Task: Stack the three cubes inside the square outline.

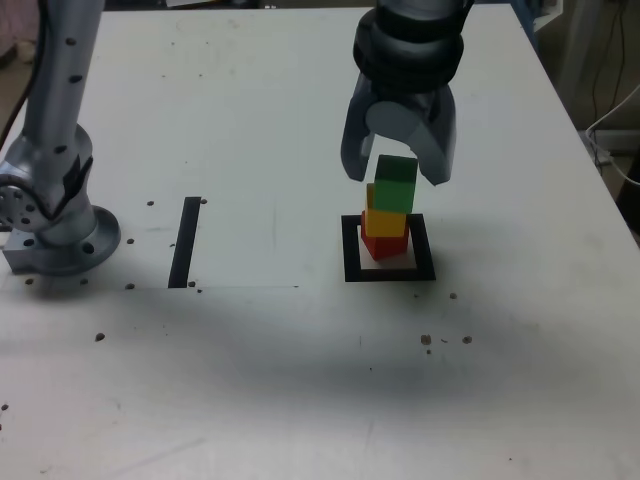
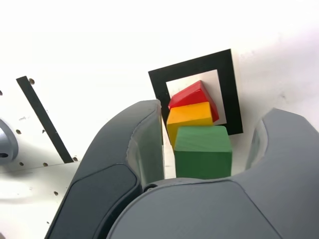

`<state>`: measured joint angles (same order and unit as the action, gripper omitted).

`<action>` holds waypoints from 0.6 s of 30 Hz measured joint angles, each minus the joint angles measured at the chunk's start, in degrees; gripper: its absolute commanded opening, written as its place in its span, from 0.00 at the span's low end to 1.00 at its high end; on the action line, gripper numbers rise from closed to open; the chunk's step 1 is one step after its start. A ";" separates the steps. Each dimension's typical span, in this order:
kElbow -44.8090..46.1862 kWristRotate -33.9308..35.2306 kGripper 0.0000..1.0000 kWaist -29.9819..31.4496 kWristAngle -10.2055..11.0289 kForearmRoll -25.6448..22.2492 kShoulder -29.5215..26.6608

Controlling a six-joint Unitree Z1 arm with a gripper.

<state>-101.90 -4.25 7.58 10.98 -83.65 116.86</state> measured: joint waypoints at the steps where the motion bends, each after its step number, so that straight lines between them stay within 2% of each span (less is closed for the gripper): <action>1: 0.43 0.00 0.99 0.00 0.00 0.00 0.00; 8: 2.22 0.00 0.99 -0.01 0.80 -0.80 -0.95; 18: 5.72 -1.23 0.99 -0.02 0.76 -0.90 -7.90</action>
<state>-96.18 -5.47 7.56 11.74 -84.55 108.97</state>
